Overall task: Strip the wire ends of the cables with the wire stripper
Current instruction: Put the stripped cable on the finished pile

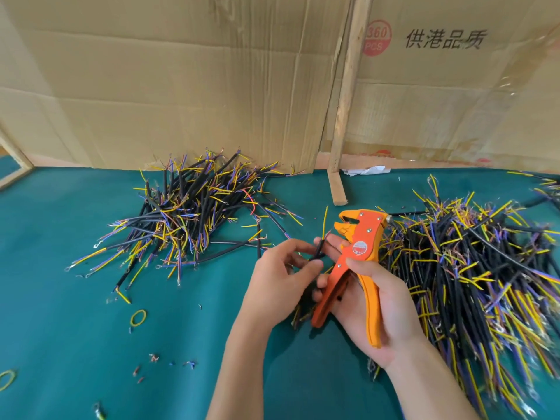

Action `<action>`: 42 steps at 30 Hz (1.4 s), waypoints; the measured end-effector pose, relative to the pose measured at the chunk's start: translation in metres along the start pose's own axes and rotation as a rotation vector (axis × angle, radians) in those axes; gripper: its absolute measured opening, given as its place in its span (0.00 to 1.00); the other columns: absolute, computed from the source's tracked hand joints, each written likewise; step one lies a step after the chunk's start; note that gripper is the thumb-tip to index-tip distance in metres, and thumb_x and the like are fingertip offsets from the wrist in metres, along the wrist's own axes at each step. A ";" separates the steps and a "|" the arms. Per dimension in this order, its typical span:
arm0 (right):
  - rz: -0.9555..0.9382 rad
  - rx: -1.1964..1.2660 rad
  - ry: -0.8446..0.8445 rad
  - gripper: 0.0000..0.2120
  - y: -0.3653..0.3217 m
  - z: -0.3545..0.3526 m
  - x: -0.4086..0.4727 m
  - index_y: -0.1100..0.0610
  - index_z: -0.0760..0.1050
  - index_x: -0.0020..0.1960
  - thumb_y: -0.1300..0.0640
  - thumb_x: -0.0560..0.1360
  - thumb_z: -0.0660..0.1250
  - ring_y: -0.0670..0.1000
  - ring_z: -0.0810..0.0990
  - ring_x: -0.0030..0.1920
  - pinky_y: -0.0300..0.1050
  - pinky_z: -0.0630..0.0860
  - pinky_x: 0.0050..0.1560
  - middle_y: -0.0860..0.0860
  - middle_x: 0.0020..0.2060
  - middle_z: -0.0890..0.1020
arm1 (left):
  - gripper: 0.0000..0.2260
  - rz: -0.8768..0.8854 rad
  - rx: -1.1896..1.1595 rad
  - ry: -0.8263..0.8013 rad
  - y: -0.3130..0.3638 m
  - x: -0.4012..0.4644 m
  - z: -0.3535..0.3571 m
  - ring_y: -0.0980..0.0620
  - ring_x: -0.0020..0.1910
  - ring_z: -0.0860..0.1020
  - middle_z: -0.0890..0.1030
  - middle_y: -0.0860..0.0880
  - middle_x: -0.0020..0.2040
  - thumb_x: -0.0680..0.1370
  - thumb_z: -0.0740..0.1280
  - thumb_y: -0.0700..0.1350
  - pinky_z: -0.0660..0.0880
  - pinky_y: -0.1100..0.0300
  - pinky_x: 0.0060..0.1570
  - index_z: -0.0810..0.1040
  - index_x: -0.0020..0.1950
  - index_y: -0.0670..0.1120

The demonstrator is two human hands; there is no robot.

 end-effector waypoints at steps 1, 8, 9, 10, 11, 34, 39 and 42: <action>-0.002 -0.016 0.001 0.30 0.001 0.000 0.001 0.60 0.76 0.70 0.57 0.68 0.70 0.55 0.79 0.38 0.52 0.79 0.42 0.57 0.66 0.81 | 0.04 0.020 -0.026 0.010 0.001 0.000 0.001 0.51 0.27 0.79 0.81 0.53 0.35 0.76 0.72 0.47 0.76 0.58 0.33 0.81 0.48 0.55; 0.040 -0.074 0.004 0.25 0.001 0.005 0.000 0.58 0.77 0.70 0.56 0.73 0.71 0.60 0.80 0.43 0.58 0.82 0.47 0.60 0.65 0.81 | 0.05 0.116 -0.011 0.292 0.003 0.003 0.000 0.53 0.38 0.82 0.84 0.53 0.37 0.78 0.70 0.41 0.77 0.59 0.43 0.83 0.44 0.50; 0.060 -0.075 -0.002 0.24 0.001 0.005 0.000 0.57 0.76 0.71 0.55 0.75 0.70 0.62 0.81 0.44 0.60 0.82 0.51 0.62 0.65 0.81 | 0.05 0.126 -0.042 0.324 0.003 0.003 -0.002 0.53 0.39 0.82 0.84 0.52 0.37 0.79 0.70 0.40 0.77 0.59 0.44 0.83 0.45 0.48; 0.083 -0.071 -0.005 0.23 0.001 0.005 -0.001 0.56 0.76 0.71 0.54 0.76 0.69 0.64 0.81 0.46 0.62 0.81 0.55 0.64 0.64 0.81 | 0.05 0.133 -0.059 0.349 0.003 0.003 -0.004 0.52 0.39 0.81 0.84 0.52 0.37 0.79 0.69 0.40 0.77 0.58 0.44 0.83 0.45 0.48; 0.106 -0.062 -0.004 0.22 0.000 0.005 -0.001 0.55 0.78 0.70 0.52 0.76 0.68 0.65 0.82 0.48 0.64 0.80 0.58 0.66 0.62 0.81 | 0.06 0.141 -0.060 0.364 0.003 0.003 -0.005 0.51 0.38 0.81 0.83 0.52 0.36 0.79 0.68 0.40 0.76 0.59 0.44 0.82 0.45 0.48; 0.149 -0.243 -0.140 0.25 0.001 0.009 -0.006 0.59 0.80 0.65 0.64 0.69 0.76 0.57 0.74 0.32 0.53 0.77 0.36 0.57 0.34 0.71 | 0.11 0.145 0.076 0.362 0.000 0.005 -0.003 0.46 0.45 0.79 0.84 0.56 0.42 0.81 0.66 0.39 0.76 0.48 0.51 0.81 0.47 0.54; 0.100 -0.236 -0.029 0.17 0.001 0.008 -0.003 0.61 0.82 0.60 0.61 0.72 0.75 0.47 0.62 0.21 0.40 0.65 0.23 0.51 0.27 0.63 | 0.09 0.156 0.097 0.358 -0.001 0.005 -0.001 0.49 0.43 0.79 0.84 0.55 0.41 0.80 0.67 0.40 0.76 0.53 0.48 0.83 0.47 0.53; 0.062 -0.188 0.028 0.19 0.005 0.011 -0.003 0.63 0.81 0.59 0.56 0.71 0.73 0.48 0.63 0.21 0.40 0.65 0.22 0.51 0.27 0.64 | 0.07 0.156 0.124 0.349 0.001 0.004 0.001 0.52 0.43 0.80 0.84 0.53 0.43 0.80 0.68 0.40 0.76 0.56 0.49 0.84 0.49 0.51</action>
Point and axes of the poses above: each hand's wrist, its own x-axis towards the middle knuckle, its own z-axis out of the palm, y = z × x, the point moved 1 cm from there along x, towards the middle knuckle
